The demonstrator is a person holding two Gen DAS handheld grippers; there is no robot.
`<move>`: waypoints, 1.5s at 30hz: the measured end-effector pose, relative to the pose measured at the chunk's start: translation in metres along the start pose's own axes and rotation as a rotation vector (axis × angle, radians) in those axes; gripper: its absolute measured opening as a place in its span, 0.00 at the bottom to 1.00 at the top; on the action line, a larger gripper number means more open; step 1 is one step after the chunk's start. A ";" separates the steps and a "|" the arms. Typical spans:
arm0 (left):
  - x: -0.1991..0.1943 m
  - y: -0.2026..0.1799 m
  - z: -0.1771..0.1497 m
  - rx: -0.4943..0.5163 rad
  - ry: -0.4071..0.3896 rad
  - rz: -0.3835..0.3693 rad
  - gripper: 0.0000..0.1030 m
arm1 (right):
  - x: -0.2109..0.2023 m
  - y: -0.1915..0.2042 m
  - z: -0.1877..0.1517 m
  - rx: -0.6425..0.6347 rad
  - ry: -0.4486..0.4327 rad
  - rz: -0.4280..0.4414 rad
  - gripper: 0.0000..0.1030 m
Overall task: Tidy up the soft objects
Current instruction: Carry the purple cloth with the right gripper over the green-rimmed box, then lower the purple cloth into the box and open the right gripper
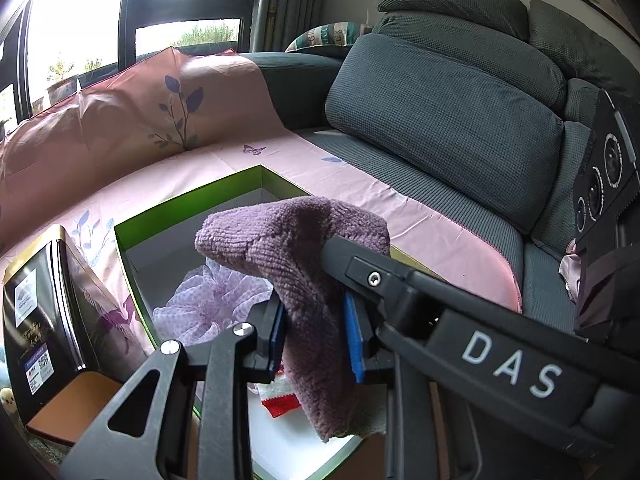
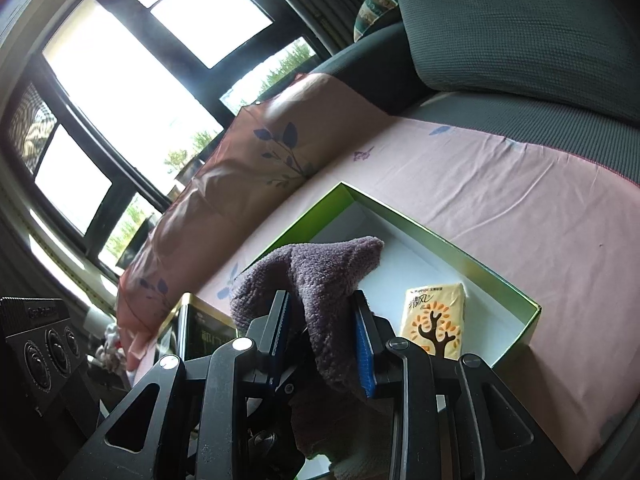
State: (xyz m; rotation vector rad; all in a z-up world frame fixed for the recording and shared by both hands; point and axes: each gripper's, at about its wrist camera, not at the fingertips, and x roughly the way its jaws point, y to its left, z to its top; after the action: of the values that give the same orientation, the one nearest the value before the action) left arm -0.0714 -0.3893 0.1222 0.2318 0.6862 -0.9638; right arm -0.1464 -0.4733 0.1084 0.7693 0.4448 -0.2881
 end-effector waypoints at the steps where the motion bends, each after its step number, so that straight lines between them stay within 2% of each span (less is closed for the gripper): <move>1: 0.002 0.000 0.000 -0.004 0.006 0.003 0.22 | 0.000 -0.001 0.000 0.001 0.001 -0.007 0.32; 14: 0.012 0.004 0.002 -0.035 0.027 0.035 0.23 | -0.001 -0.010 0.002 0.048 -0.007 -0.034 0.32; 21: 0.011 0.001 0.003 -0.023 0.025 0.057 0.28 | -0.004 -0.015 0.003 0.074 -0.022 -0.062 0.32; 28: 0.000 0.003 0.003 -0.019 0.004 0.069 0.39 | -0.007 -0.020 0.004 0.097 -0.036 -0.080 0.32; 31: -0.008 0.006 0.003 -0.029 -0.009 0.063 0.46 | -0.008 -0.020 0.003 0.100 -0.030 -0.079 0.32; 34: -0.019 0.006 0.002 -0.019 -0.032 0.080 0.49 | -0.010 -0.018 0.003 0.104 -0.035 -0.073 0.32; 38: -0.035 0.008 0.000 -0.012 -0.060 0.079 0.62 | -0.016 -0.012 0.003 0.093 -0.059 -0.076 0.32; 42: -0.059 0.014 -0.003 -0.021 -0.102 0.079 0.67 | -0.018 -0.008 0.002 0.092 -0.060 -0.081 0.33; 44: -0.072 0.020 -0.006 -0.032 -0.124 0.091 0.75 | -0.017 -0.005 0.000 0.089 -0.053 -0.089 0.42; 45: -0.079 0.023 -0.008 -0.040 -0.136 0.095 0.76 | -0.017 -0.004 -0.001 0.085 -0.052 -0.090 0.43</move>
State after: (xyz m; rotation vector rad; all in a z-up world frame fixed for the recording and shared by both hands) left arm -0.0860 -0.3187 0.1635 0.1599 0.5642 -0.8661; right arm -0.1627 -0.4737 0.1138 0.8244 0.4211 -0.4123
